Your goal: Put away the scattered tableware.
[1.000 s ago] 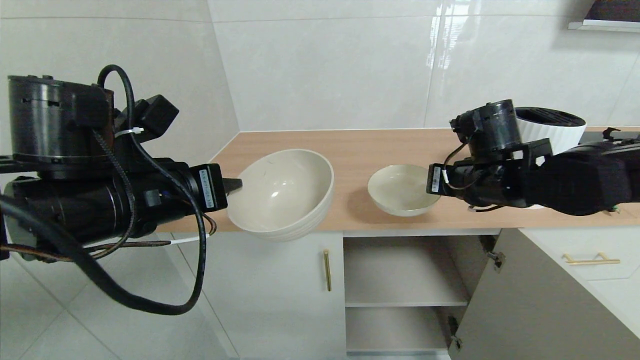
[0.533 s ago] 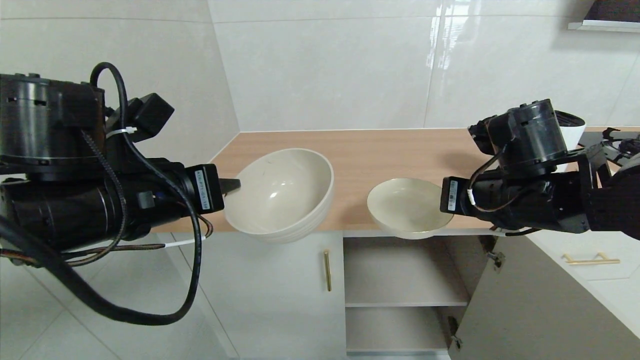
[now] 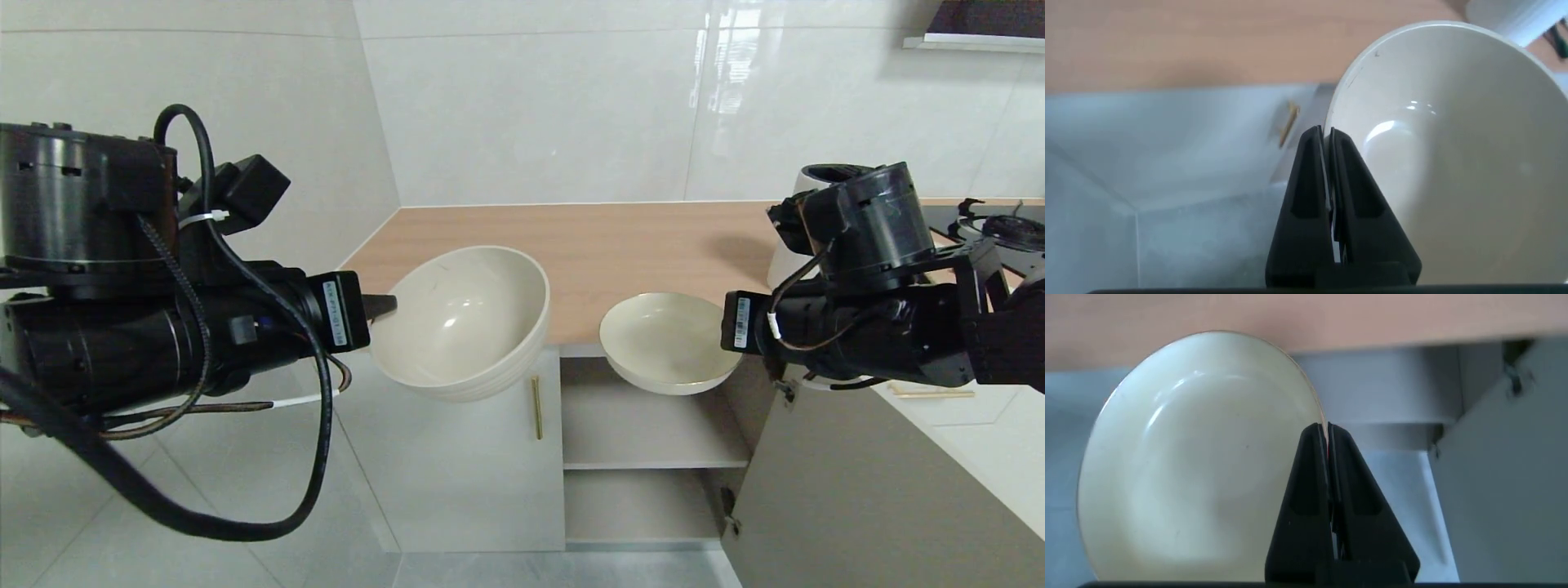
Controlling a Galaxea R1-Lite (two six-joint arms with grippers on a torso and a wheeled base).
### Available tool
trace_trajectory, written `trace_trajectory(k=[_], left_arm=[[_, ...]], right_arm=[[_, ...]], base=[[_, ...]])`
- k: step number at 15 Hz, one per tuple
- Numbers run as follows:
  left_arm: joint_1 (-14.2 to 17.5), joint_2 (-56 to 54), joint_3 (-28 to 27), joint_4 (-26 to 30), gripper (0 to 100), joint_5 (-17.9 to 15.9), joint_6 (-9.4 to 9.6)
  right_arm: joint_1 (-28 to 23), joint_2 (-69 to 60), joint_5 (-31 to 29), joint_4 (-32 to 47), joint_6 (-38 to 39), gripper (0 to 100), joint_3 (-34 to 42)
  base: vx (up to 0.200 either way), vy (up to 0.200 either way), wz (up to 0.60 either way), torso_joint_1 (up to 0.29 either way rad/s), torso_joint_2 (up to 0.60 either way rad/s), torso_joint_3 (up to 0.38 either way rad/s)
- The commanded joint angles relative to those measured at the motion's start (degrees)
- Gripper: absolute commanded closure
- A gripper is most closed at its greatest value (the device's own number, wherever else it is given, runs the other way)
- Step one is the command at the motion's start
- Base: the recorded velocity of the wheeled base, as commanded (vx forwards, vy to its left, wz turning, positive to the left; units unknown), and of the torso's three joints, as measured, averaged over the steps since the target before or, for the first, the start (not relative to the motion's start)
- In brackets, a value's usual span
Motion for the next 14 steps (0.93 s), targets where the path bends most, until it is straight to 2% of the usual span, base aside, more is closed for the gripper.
trace_trajectory(k=[1, 6, 14], left_arm=[[-0.1, 0.1, 0.1, 0.0, 100, 0.0, -0.01], [-0.1, 0.2, 0.1, 0.0, 100, -0.1, -0.01], [-0.1, 0.5, 0.1, 0.0, 100, -0.1, -0.01]], right_arm=[[0.0, 0.3, 0.0, 0.0, -0.1, 100, 0.0], [0.0, 3.9, -1.3, -0.1, 0.0, 100, -0.5], [-0.7, 7.6, -1.8, -1.6, 0.1, 100, -1.1]], base=[[0.000, 0.000, 0.00, 0.000, 0.00, 0.000], [0.000, 0.000, 0.00, -0.008, 0.03, 0.018], [0.000, 0.000, 0.00, -0.153, 0.43, 0.281]])
